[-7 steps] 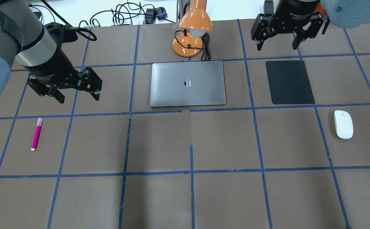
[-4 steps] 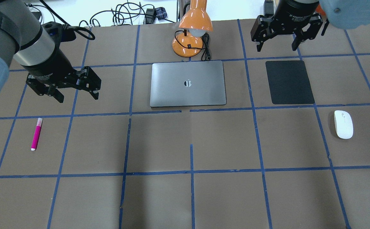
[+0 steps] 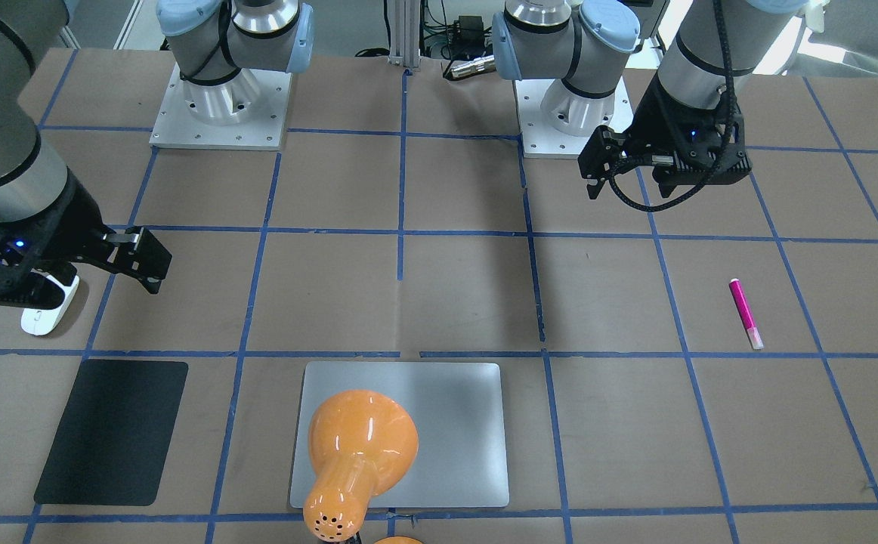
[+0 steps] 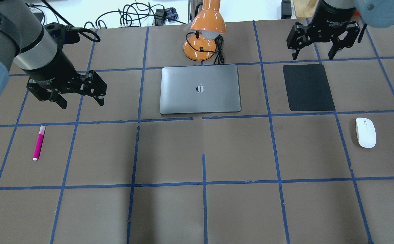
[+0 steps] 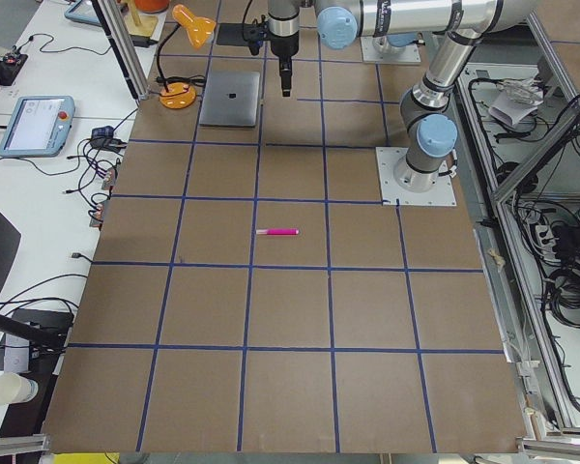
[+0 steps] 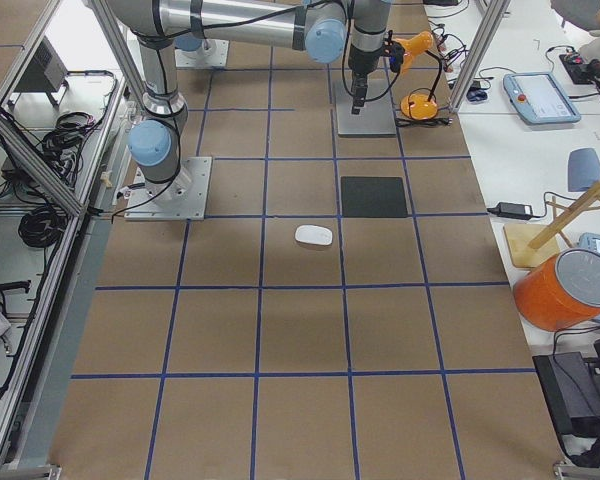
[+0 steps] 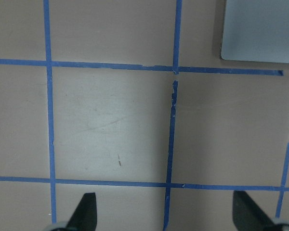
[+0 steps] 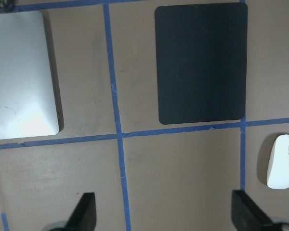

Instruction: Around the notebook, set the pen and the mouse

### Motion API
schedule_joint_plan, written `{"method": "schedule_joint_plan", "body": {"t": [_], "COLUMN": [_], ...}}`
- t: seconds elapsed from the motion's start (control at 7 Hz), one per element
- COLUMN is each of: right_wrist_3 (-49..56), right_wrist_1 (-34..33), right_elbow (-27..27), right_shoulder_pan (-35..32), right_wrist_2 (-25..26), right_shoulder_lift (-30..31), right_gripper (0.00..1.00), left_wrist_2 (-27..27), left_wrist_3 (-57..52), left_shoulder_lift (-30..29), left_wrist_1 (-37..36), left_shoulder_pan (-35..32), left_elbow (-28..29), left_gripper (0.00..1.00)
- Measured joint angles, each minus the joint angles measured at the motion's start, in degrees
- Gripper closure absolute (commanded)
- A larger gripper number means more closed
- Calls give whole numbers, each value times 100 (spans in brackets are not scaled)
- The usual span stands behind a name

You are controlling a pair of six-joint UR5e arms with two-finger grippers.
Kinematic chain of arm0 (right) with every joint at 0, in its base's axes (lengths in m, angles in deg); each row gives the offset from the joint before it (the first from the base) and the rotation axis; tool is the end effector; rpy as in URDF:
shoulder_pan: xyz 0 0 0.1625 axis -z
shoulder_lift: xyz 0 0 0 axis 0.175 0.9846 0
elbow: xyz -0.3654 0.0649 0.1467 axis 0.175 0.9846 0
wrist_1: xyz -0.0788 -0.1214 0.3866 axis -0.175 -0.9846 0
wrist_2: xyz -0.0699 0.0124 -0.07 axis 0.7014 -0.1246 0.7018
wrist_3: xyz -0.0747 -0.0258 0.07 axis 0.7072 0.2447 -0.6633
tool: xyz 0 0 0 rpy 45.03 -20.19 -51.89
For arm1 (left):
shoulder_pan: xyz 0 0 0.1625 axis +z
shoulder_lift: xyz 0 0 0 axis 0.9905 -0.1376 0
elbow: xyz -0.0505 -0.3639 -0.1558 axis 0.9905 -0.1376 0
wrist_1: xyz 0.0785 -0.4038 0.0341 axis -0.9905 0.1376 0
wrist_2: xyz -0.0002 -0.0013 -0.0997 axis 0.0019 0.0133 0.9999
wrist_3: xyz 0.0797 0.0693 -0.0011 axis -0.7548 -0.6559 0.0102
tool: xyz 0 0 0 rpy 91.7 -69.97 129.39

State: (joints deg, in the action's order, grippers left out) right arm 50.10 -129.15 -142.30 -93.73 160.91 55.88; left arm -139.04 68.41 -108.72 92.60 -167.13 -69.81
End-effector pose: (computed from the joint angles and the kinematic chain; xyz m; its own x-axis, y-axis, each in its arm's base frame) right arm 0.0651 -0.5832 0.4112 -0.9969 0.0688 0.0388 0.0701 0.9970 0.0337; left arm -0.0932 -0.4662 0.4275 -0.9987 -0.0504 -0.0012 -0.0504 0.9982 0.0332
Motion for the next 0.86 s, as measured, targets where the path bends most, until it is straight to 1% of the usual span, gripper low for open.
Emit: {"method": "schedule_joint_plan", "body": {"t": [0.29,0.43,0.57,0.71,0.86], "right_wrist_3": [656,1063,1417,1729,1921], "right_wrist_1": [-106,-473,-943,-1321,-1694], "right_elbow": [-88,-296,-618,-1032,-1481], "right_shoulder_pan": [658,1041,1382,1698,2022], "right_wrist_2": [13,33,100,201,253], "right_shoulder_lift": [-253,-422,-536,-584,-604], "right_gripper": [0,0,0,0,0], "left_wrist_2": [-5,-10,-15,-20,-18], "left_wrist_3": [49,21,-52,-371,-943], "left_shoulder_lift": [-119,-228,-369,-513,-652], "left_wrist_1": [-102,-205,-463,-765,-936], "left_shoulder_pan": [145,358,664,997,1385], "left_elbow": [-32,-98,-220,-361,-470], "left_gripper": [0,0,0,0,0]}}
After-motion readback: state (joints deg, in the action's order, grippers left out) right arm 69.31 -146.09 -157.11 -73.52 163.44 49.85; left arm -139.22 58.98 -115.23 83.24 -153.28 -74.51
